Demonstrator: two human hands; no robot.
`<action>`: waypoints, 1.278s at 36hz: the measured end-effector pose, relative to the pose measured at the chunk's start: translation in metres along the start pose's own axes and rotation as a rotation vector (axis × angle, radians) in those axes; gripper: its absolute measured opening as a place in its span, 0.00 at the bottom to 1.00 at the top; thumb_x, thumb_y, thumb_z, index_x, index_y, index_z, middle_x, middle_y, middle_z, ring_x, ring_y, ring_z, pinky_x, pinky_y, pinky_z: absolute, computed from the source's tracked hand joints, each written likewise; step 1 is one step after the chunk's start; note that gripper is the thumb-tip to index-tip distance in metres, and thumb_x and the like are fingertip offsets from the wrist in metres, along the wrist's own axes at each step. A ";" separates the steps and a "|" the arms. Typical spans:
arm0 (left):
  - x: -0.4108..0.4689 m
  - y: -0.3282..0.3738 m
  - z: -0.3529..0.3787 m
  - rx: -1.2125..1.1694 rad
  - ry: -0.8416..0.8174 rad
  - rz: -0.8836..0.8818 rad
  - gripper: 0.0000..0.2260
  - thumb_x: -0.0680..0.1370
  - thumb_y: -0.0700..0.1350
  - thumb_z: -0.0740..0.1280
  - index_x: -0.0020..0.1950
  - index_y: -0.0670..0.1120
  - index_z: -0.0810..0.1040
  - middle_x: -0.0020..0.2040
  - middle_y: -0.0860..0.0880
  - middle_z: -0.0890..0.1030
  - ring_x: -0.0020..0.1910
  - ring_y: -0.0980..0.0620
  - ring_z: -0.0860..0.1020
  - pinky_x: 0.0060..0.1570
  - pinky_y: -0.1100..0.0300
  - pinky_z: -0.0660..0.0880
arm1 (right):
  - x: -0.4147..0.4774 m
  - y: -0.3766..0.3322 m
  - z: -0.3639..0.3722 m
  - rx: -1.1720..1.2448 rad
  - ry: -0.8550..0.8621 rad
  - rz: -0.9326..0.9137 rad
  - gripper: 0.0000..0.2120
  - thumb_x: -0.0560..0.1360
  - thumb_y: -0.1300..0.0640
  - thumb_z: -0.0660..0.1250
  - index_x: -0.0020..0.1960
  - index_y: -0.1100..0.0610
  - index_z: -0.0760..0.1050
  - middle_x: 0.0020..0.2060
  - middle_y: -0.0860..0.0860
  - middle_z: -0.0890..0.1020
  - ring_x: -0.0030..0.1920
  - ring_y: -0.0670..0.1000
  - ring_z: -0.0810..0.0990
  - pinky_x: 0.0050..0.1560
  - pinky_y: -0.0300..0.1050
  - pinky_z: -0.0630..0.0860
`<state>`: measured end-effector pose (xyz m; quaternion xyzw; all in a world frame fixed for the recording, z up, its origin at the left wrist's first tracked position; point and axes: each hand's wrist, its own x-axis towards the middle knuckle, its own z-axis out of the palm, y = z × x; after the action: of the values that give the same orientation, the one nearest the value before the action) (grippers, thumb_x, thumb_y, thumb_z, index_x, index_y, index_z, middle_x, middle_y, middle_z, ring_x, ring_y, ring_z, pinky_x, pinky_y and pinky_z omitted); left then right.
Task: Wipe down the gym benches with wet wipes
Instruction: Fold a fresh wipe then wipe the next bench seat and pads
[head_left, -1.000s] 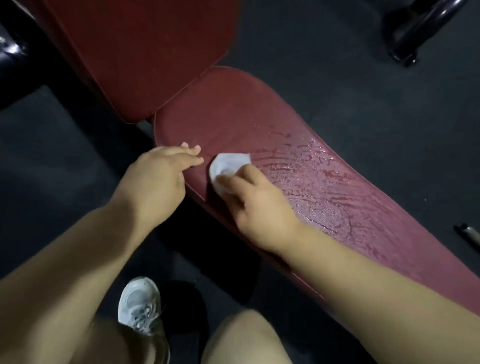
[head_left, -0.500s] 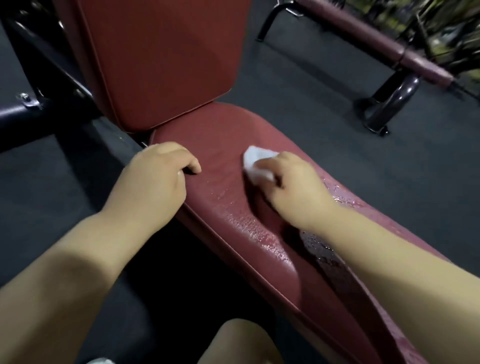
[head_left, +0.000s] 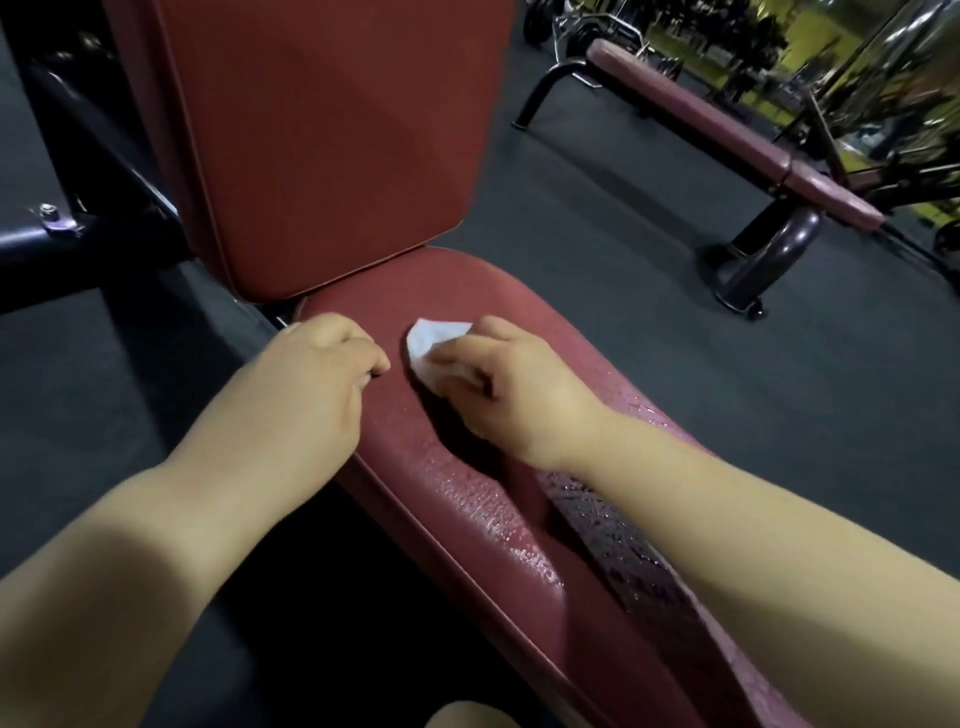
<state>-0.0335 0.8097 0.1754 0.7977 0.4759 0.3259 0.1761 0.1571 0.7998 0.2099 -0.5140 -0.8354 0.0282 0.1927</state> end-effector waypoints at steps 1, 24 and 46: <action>-0.002 -0.001 -0.001 0.006 0.007 -0.002 0.09 0.74 0.34 0.67 0.50 0.43 0.82 0.50 0.49 0.79 0.51 0.46 0.77 0.49 0.49 0.76 | -0.001 0.007 -0.002 0.016 -0.059 -0.014 0.10 0.69 0.66 0.71 0.50 0.60 0.81 0.37 0.45 0.73 0.37 0.56 0.77 0.40 0.40 0.69; -0.003 -0.004 -0.027 0.059 -0.138 -0.272 0.17 0.76 0.53 0.66 0.62 0.47 0.78 0.69 0.55 0.70 0.65 0.55 0.71 0.62 0.57 0.69 | 0.079 0.067 0.013 -0.289 0.088 0.375 0.13 0.75 0.66 0.59 0.55 0.61 0.78 0.49 0.61 0.77 0.52 0.60 0.75 0.47 0.42 0.68; -0.030 -0.032 -0.062 0.165 -0.306 -0.366 0.14 0.77 0.48 0.66 0.63 0.52 0.76 0.57 0.51 0.78 0.54 0.51 0.76 0.53 0.57 0.74 | 0.059 -0.016 0.040 0.028 0.003 -0.018 0.09 0.74 0.65 0.67 0.53 0.59 0.81 0.47 0.51 0.80 0.49 0.50 0.78 0.49 0.26 0.66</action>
<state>-0.1067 0.7970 0.1903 0.7499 0.6052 0.1243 0.2365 0.1064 0.8498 0.1942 -0.5037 -0.8393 0.0372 0.2014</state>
